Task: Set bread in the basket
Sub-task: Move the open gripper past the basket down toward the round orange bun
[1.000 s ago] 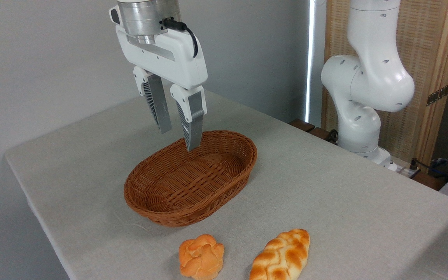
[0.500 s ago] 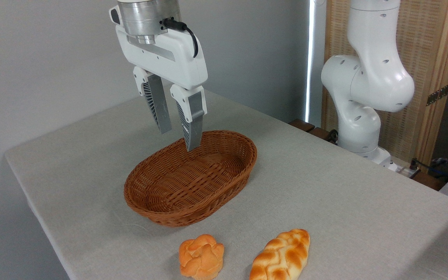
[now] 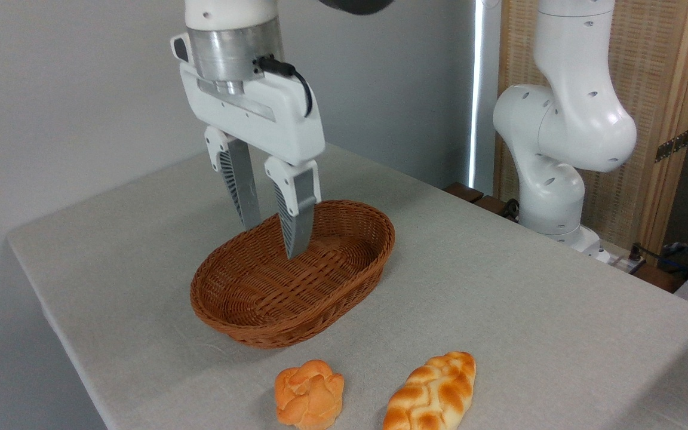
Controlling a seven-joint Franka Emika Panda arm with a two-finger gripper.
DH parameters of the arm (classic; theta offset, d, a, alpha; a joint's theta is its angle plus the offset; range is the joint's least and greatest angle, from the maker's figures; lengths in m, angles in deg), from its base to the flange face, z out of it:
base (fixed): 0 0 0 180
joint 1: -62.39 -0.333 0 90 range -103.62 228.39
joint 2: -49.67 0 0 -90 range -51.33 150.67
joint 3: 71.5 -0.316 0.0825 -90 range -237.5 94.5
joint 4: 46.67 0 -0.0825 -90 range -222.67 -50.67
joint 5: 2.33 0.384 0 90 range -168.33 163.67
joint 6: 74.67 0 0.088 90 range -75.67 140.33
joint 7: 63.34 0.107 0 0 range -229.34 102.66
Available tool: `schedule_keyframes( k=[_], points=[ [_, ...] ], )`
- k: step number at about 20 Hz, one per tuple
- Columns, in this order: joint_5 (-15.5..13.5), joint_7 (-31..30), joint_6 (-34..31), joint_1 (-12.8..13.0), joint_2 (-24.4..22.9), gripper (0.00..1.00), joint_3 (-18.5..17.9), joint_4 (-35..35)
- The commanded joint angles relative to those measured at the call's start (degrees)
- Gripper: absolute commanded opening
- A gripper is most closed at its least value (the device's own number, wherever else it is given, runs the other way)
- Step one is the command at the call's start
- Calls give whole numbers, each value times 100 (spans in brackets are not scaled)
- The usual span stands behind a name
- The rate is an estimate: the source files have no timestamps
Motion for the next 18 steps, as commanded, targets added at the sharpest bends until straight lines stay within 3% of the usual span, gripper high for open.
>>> schedule_keyframes(
  k=[1,8,13,18],
  points=[
    [-48,81,540,2,-414,100,-236,-665],
    [-39,343,980,-7,-423,100,-474,-990],
    [-39,424,1832,-7,-388,100,-667,-1368],
    [-39,1178,2228,-15,-195,100,-667,-1544]
  ],
)
